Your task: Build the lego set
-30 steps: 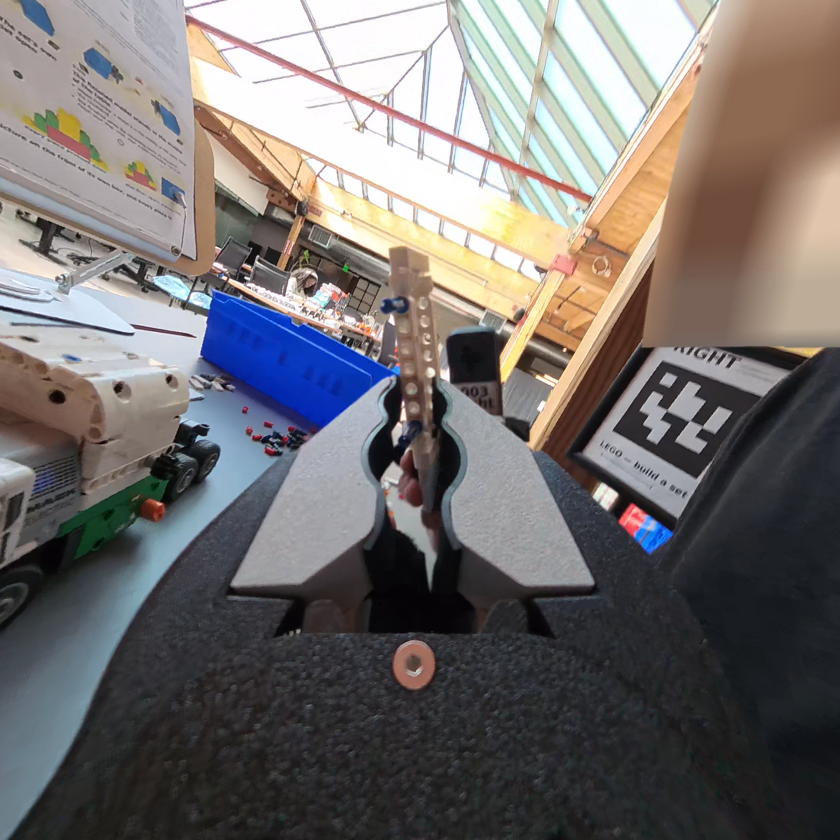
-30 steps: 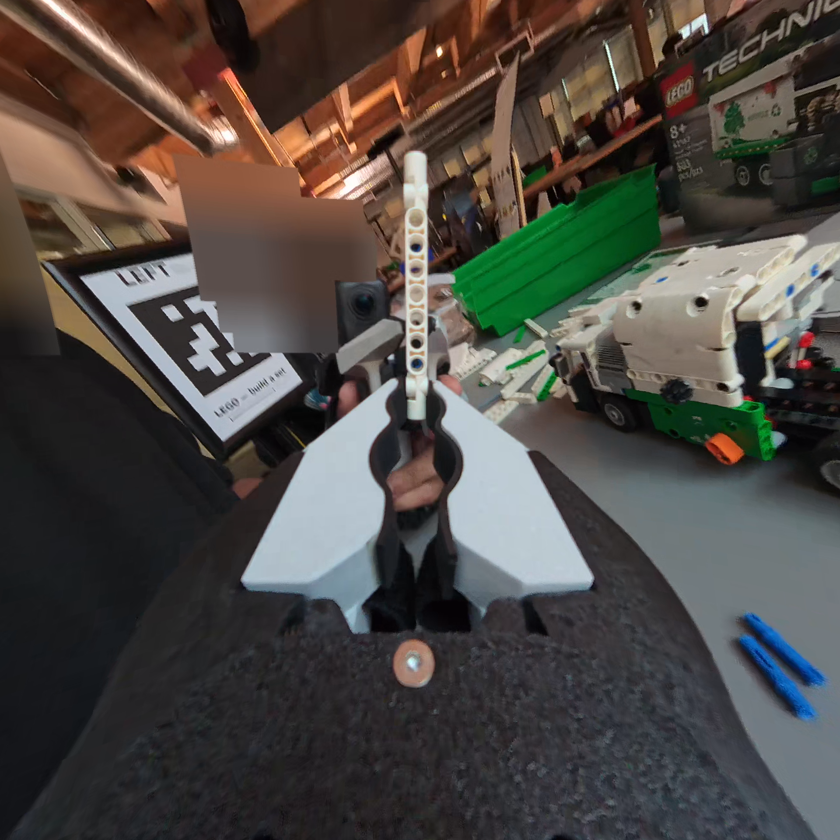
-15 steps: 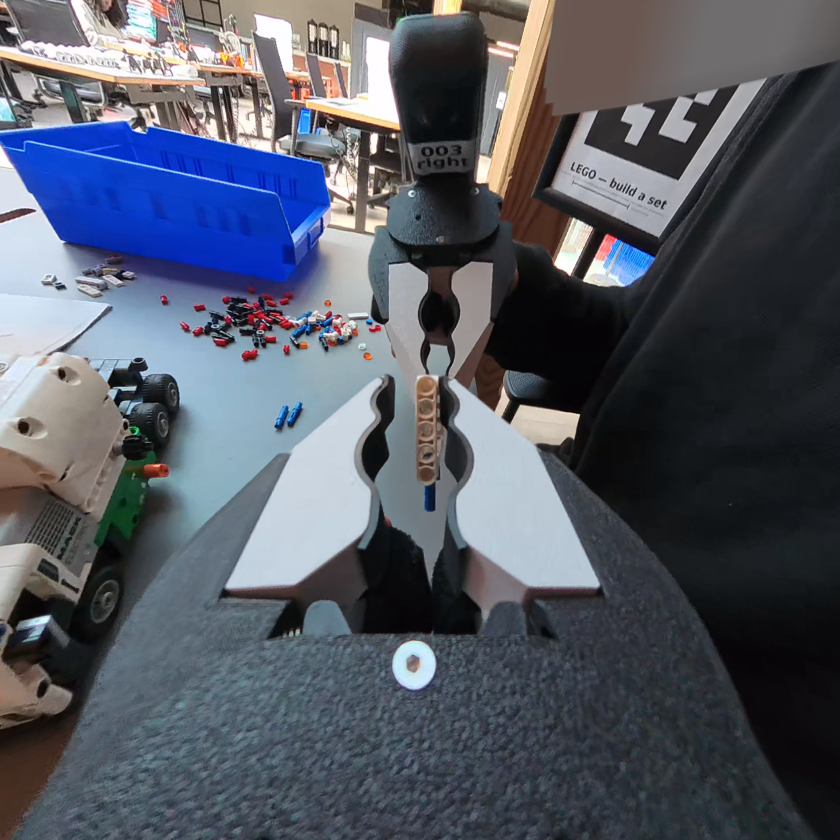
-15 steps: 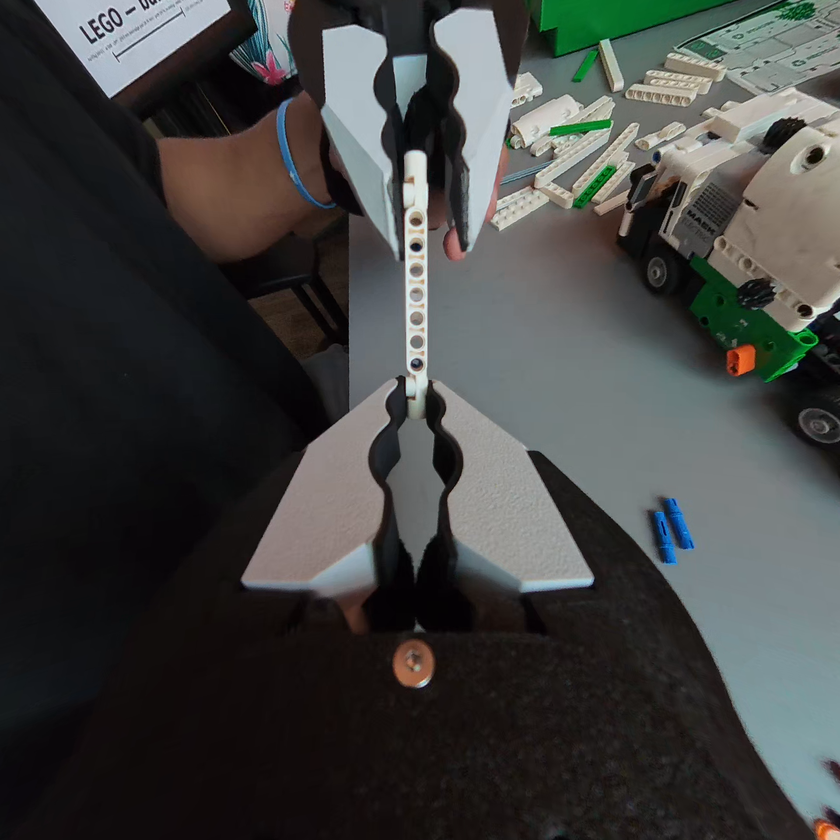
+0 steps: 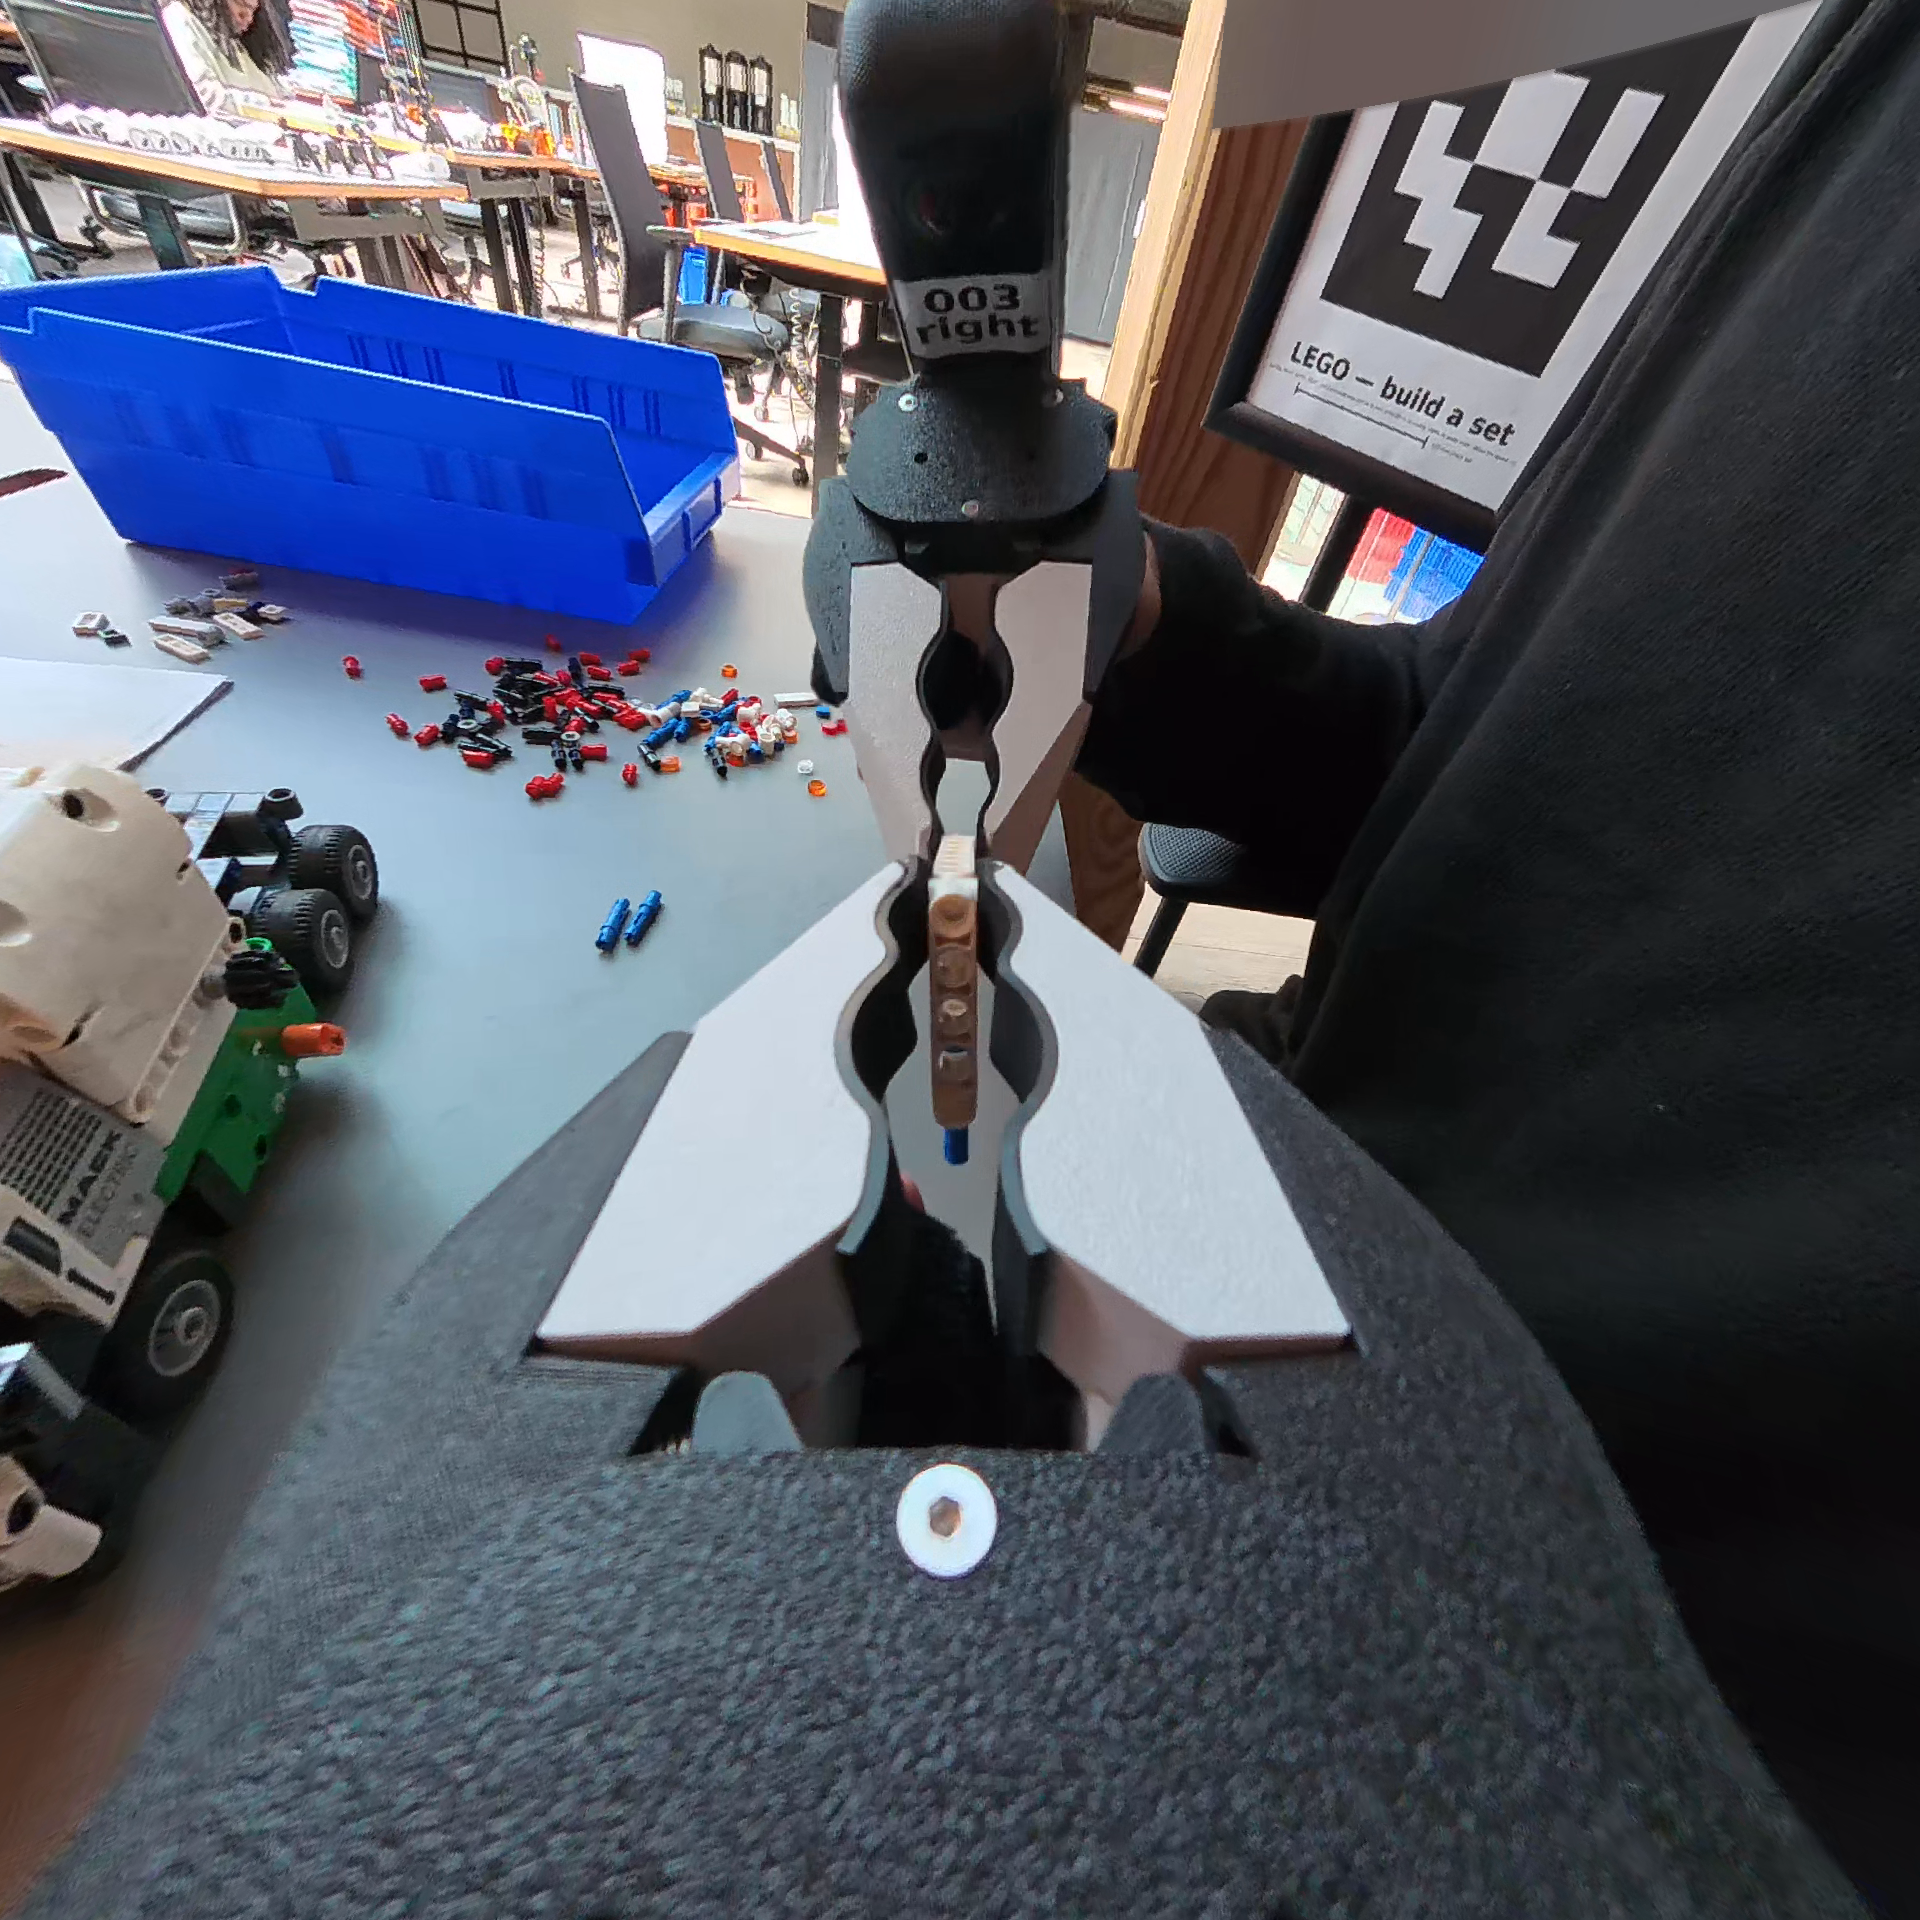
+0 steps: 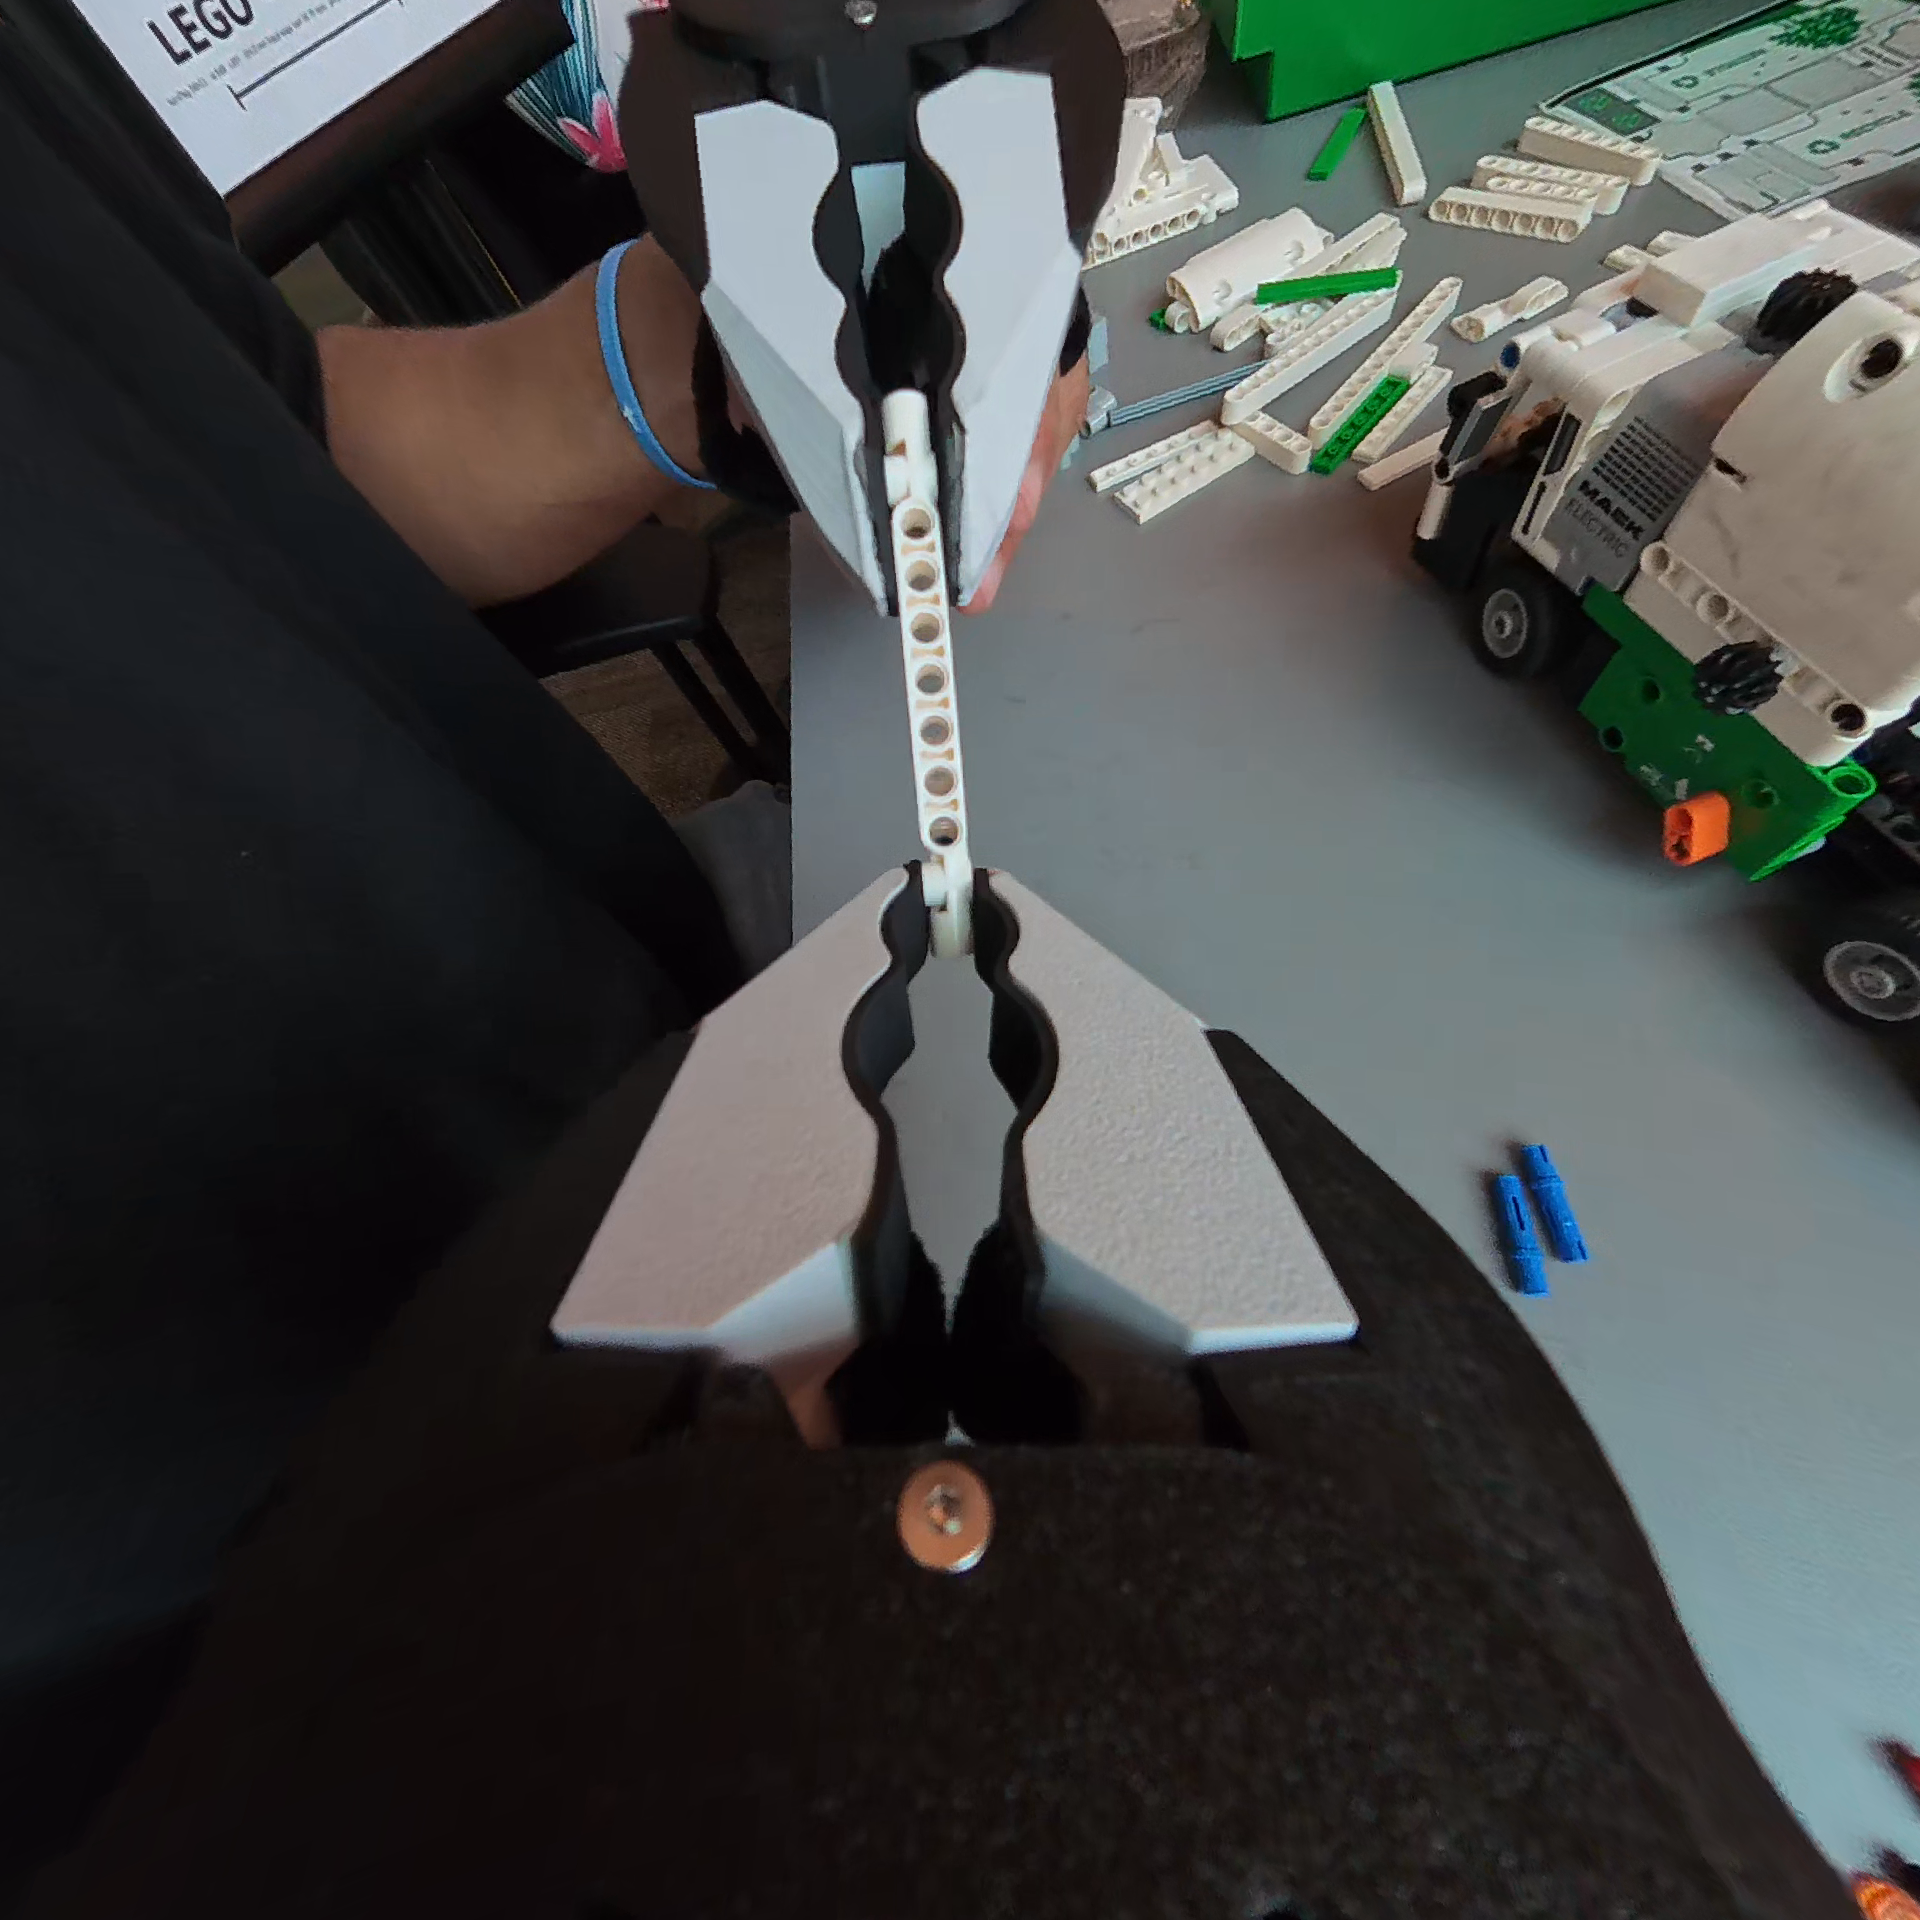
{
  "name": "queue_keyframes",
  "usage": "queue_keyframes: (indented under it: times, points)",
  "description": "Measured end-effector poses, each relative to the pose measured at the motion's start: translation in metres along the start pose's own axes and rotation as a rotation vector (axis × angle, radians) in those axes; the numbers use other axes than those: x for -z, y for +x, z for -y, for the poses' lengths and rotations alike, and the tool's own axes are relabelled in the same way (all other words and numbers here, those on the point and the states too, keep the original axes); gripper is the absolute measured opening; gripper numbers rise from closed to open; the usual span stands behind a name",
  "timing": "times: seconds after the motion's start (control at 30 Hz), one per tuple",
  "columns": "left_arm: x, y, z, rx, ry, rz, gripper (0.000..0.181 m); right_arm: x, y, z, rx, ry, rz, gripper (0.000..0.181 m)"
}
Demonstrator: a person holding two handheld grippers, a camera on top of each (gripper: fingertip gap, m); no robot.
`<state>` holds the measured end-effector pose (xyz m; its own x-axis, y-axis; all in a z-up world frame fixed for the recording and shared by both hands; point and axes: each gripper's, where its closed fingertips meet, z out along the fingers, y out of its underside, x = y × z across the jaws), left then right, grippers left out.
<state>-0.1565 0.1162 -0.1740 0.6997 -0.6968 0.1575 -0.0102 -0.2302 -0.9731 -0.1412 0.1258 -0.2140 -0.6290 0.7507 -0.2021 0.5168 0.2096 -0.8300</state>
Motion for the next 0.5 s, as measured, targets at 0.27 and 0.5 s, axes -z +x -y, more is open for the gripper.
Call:
queue_keyframes:
  times: [0.27,0.5]
  points:
    - [-0.001,0.002,-0.004,-0.004,-0.009,0.009,0.007,0.003,-0.003,0.000,0.013,0.004,0.019,0.006]
    - [0.006,-0.007,-0.002,-0.010,0.029,0.079,0.007,0.010,0.013,-0.006,-0.024,0.022,-0.037,0.026]
